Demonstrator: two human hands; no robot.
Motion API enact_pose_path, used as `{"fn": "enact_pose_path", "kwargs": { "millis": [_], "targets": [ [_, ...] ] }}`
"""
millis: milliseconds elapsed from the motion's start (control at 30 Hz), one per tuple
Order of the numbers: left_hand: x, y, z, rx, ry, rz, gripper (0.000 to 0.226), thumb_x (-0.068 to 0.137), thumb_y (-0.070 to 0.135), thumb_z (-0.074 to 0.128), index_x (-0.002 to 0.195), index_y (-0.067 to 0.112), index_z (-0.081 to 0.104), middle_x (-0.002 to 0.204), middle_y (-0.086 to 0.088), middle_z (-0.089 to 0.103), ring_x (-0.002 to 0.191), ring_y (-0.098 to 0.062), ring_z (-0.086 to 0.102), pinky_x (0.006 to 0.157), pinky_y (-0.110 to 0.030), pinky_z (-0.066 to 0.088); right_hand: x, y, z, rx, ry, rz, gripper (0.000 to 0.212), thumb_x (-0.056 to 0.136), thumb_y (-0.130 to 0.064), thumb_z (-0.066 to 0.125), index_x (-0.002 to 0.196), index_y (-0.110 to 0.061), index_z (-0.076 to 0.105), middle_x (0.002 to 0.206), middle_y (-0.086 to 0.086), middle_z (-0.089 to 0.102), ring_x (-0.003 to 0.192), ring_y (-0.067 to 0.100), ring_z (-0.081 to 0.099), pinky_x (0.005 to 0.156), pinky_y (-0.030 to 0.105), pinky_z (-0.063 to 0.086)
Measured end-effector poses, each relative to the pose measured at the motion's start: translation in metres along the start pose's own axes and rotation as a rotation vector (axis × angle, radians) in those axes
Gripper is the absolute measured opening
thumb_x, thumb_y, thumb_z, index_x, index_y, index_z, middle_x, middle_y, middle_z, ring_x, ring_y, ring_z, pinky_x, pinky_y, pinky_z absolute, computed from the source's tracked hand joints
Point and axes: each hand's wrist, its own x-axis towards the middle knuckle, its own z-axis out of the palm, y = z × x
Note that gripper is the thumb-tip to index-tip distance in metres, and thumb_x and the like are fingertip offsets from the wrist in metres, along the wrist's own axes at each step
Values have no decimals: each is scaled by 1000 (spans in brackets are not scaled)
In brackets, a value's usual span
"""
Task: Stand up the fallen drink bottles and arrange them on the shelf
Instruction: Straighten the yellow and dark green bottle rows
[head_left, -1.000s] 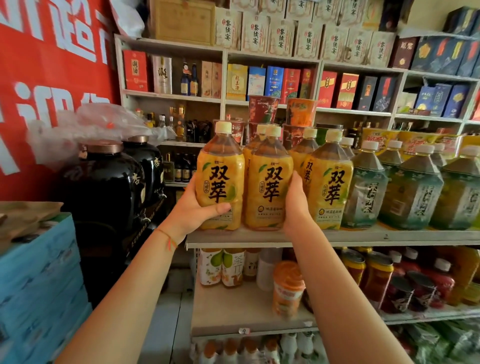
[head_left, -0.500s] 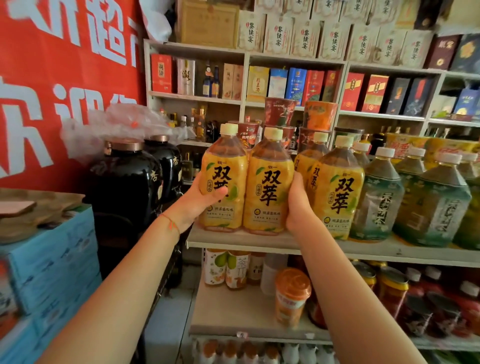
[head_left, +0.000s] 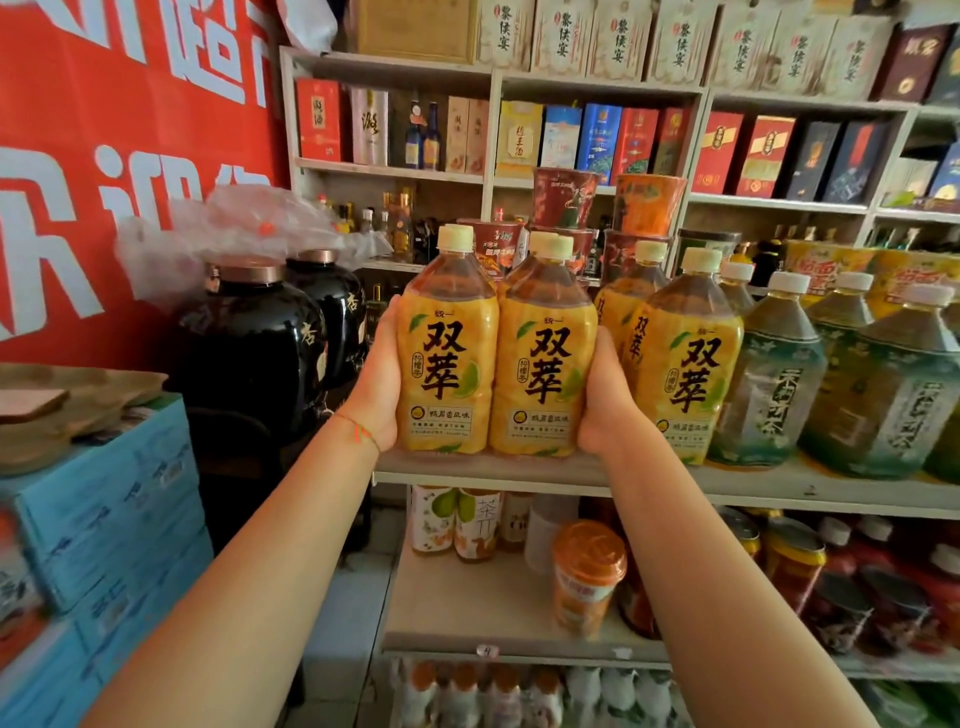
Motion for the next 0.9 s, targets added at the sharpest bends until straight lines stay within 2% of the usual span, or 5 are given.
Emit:
{"fn": "enact_pose_path", "kwargs": {
  "millis": [333, 533, 700, 800, 900],
  "targets": [
    [-16, 6, 6, 9, -5, -24, 67, 97, 72, 30, 107, 23, 75, 110, -8, 76, 97, -26, 74, 80, -42, 58, -24, -3, -2, -3, -6, -12, 59, 94, -66, 37, 110, -24, 75, 102, 8, 78, 106, 31, 68, 99, 54, 50],
    [-27, 9, 16, 2, 28, 18, 73, 102, 63, 28, 64, 31, 81, 80, 2, 78, 71, -14, 75, 63, -32, 59, -27, -2, 4, 8, 76, -46, 51, 94, -60, 41, 108, -24, 76, 100, 5, 78, 104, 30, 69, 101, 55, 49],
    [-33, 17, 7, 16, 94, 68, 65, 102, 62, 30, 89, 23, 80, 97, -6, 78, 85, -20, 76, 76, -39, 58, -46, 0, 10, 1, 137, -94, 40, 101, -47, 37, 98, -26, 71, 90, 1, 75, 94, 23, 67, 78, 39, 53],
    [-35, 13, 22, 179, 246, 342, 55, 95, 61, 48, 122, 18, 68, 123, -1, 69, 116, -18, 65, 101, -38, 50, -60, 9, 8, -176, 242, -453, 35, 104, -33, 36, 102, -21, 70, 98, -2, 72, 97, 17, 65, 78, 34, 51],
    [-56, 5, 66, 656, 392, 1107, 40, 94, 24, 51, 126, 2, 62, 128, -9, 59, 125, -21, 53, 110, -37, 40, -70, 11, -16, -337, 377, -938, 29, 101, -14, 44, 117, -15, 67, 110, -6, 65, 102, 2, 59, 87, 18, 47]
  ]
}}
